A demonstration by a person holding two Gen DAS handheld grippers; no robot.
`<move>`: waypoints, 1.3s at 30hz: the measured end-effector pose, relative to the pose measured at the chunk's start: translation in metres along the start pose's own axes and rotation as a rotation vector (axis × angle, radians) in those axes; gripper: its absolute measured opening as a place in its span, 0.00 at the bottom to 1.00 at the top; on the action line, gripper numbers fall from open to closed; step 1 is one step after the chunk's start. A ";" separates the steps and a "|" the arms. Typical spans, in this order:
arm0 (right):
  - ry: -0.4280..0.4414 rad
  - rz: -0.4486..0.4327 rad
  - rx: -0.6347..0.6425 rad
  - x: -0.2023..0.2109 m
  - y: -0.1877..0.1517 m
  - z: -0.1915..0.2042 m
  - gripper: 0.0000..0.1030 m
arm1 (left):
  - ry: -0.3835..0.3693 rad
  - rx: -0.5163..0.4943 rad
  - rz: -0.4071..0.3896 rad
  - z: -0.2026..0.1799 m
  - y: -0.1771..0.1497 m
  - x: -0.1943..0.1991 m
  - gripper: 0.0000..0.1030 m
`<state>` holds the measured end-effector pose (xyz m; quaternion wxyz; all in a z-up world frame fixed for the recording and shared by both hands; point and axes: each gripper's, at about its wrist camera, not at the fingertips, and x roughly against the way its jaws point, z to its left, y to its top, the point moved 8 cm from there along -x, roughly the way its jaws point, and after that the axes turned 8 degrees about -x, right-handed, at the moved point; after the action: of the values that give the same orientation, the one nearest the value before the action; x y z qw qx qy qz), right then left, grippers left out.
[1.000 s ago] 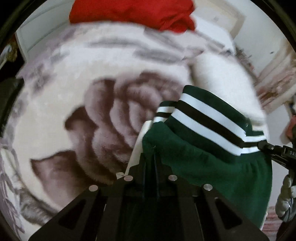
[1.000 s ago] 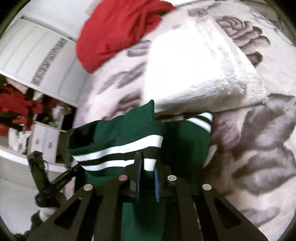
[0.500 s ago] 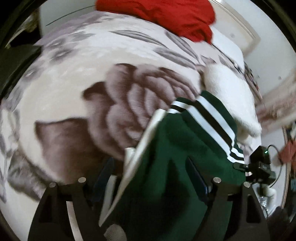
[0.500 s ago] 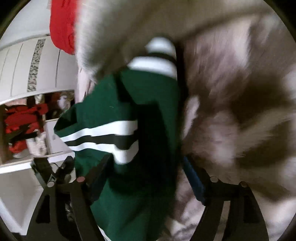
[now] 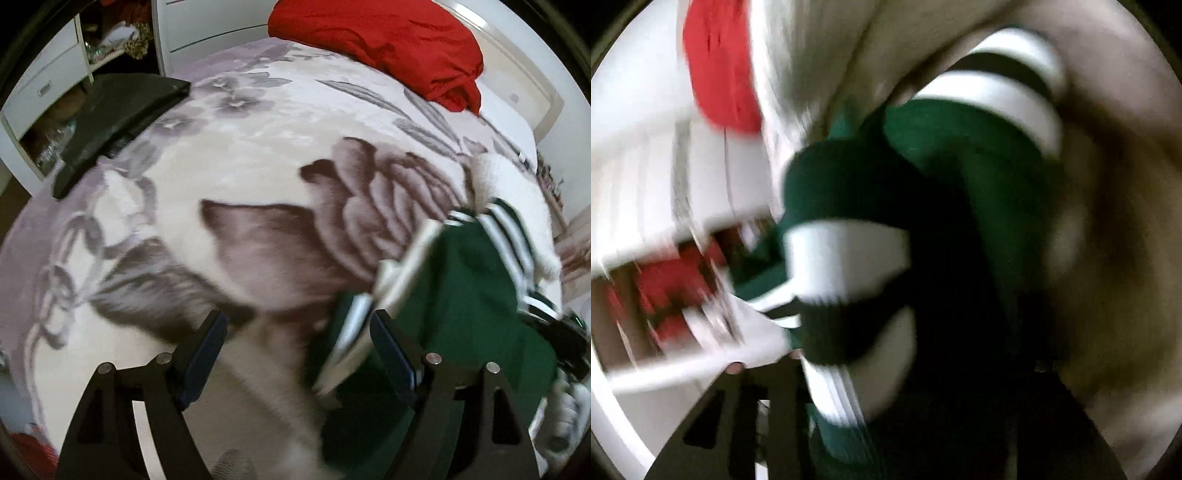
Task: Fold large clothes
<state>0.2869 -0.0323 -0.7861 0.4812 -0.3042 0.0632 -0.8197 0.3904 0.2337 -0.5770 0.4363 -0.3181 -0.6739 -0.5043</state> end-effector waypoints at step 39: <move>-0.496 -0.339 0.132 0.087 -0.102 -0.018 0.03 | -0.162 -0.391 0.071 -0.112 -0.092 0.015 0.89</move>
<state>0.1699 -0.0540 -0.7222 0.3570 -0.4693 -0.1615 -0.7913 0.3344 0.1002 -0.5882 0.3281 -0.4596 -0.5844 -0.5828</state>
